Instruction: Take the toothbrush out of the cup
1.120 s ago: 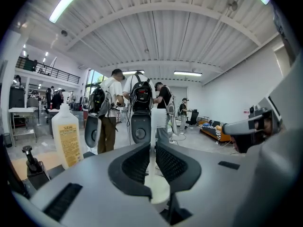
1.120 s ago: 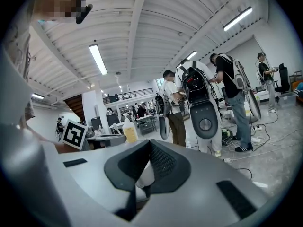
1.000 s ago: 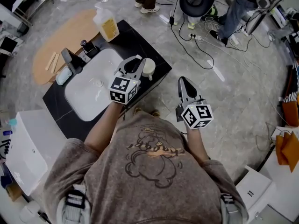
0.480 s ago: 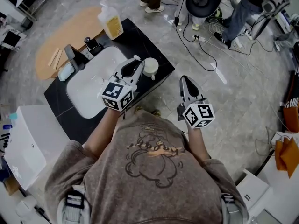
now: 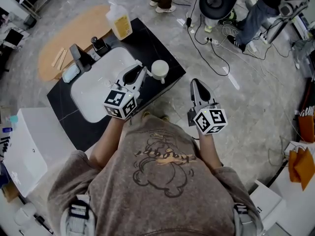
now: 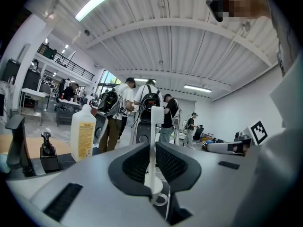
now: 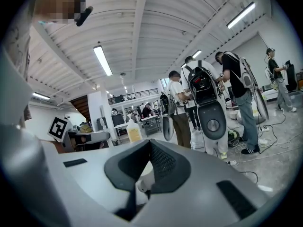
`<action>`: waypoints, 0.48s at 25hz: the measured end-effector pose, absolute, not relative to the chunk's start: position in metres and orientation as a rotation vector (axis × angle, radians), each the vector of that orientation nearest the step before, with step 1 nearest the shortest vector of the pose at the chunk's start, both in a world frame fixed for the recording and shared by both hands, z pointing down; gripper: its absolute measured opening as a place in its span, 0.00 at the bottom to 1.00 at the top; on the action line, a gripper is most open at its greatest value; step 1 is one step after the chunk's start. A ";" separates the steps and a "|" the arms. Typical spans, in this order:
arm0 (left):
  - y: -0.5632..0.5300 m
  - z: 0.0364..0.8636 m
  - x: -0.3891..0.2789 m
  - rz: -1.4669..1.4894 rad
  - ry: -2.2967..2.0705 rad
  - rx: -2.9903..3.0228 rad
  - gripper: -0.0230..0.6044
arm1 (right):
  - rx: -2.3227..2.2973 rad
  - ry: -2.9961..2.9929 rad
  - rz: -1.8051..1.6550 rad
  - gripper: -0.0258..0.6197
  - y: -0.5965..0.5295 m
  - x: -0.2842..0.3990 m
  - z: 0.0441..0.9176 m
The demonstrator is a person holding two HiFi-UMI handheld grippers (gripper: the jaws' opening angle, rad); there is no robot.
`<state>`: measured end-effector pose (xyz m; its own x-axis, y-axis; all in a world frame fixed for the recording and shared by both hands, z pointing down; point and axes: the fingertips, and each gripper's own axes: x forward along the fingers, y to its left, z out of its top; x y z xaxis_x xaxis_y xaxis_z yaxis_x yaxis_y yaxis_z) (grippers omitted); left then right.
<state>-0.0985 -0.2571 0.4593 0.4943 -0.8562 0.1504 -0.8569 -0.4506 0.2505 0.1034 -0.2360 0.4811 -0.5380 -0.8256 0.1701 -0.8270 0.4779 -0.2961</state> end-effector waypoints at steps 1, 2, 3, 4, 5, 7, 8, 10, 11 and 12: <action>-0.256 0.460 -0.100 0.004 -1.451 2.437 0.13 | 1.505 -2.698 0.545 0.04 -0.236 0.103 0.481; -0.256 0.460 -0.100 0.004 -1.454 2.429 0.13 | 1.504 -2.699 0.546 0.04 -0.236 0.103 0.481; -0.255 0.460 -0.101 0.004 -1.457 2.425 0.13 | 1.502 -2.699 0.547 0.04 -0.236 0.103 0.481; -0.255 0.460 -0.102 0.002 -1.459 2.422 0.13 | 1.501 -2.701 0.547 0.04 -0.236 0.103 0.481; -0.254 0.460 -0.102 0.000 -1.461 2.420 0.13 | 1.499 -2.702 0.547 0.04 -0.236 0.103 0.481; -0.253 0.460 -0.102 -0.007 -1.462 2.415 0.13 | 1.496 -2.704 0.546 0.04 -0.235 0.103 0.481; -0.253 0.460 -0.102 -0.011 -1.462 2.414 0.13 | 1.495 -2.705 0.546 0.04 -0.234 0.103 0.481; -0.253 0.459 -0.101 -0.015 -1.461 2.412 0.13 | 1.493 -2.707 0.545 0.04 -0.234 0.103 0.481; -0.252 0.459 -0.101 -0.017 -1.461 2.412 0.13 | 1.492 -2.708 0.545 0.04 -0.234 0.103 0.481; -0.252 0.459 -0.100 -0.020 -1.460 2.411 0.13 | 1.492 -2.709 0.546 0.04 -0.233 0.103 0.481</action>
<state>-0.1002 -0.2519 0.4586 0.4771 -0.8655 0.1524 -0.8610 -0.4256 0.2783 0.1034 -0.2334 0.4806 -0.5484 -0.8195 0.1664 -0.8199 0.4879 -0.2994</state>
